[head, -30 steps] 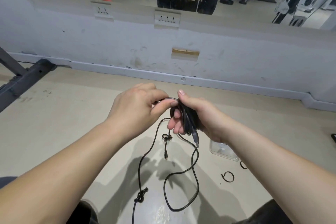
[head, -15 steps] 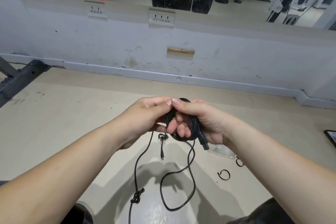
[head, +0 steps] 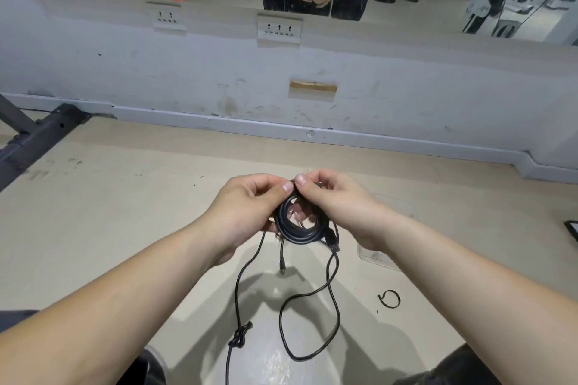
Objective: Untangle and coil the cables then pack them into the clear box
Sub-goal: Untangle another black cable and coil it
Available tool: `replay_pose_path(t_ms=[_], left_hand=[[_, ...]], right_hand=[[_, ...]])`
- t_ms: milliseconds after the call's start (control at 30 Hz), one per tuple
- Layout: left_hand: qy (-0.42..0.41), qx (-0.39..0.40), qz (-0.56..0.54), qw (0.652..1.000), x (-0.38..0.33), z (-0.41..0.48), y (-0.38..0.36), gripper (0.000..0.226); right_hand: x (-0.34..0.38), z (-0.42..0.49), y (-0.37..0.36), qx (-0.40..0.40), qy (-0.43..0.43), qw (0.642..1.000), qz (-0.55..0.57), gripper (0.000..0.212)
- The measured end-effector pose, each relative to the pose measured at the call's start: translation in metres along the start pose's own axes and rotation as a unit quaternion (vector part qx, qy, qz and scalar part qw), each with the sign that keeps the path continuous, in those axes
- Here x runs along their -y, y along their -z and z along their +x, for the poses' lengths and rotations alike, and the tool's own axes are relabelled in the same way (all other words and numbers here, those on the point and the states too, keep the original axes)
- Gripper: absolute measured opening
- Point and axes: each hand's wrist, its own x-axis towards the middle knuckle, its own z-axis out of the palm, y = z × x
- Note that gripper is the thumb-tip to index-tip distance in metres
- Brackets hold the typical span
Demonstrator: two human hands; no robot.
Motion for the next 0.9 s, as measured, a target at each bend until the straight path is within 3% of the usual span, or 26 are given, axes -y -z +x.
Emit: replay_pose_path(t_ms=[233,400,600,733,900], left_hand=[[0.061,0.004,-0.036,0.998,-0.007,-0.008,-0.012,0.027],[0.093,0.040,-0.134,0.986,-0.012,-0.023,-0.008,0.033],[0.119,0.134,-0.167,0.970,-0.014,-0.046,0.001,0.031],[0.141,0.184,-0.125,0.965,-0.023,-0.049,-0.006,0.026],[0.089,0.141,-0.116,0.979,-0.015,-0.040,-0.057,0.021]], right_hand=[[0.000,-0.003,-0.006,-0.044,0.035,0.984,-0.166,0.030],[0.010,-0.014,-0.001,-0.081,0.105,0.956,-0.262,0.026],[0.013,-0.033,0.002,-0.035,0.114,0.976,-0.185,0.025],[0.005,-0.045,0.007,-0.011,0.096,0.989,-0.110,0.032],[-0.007,-0.061,0.031,-0.057,0.071,0.993,-0.071,0.034]])
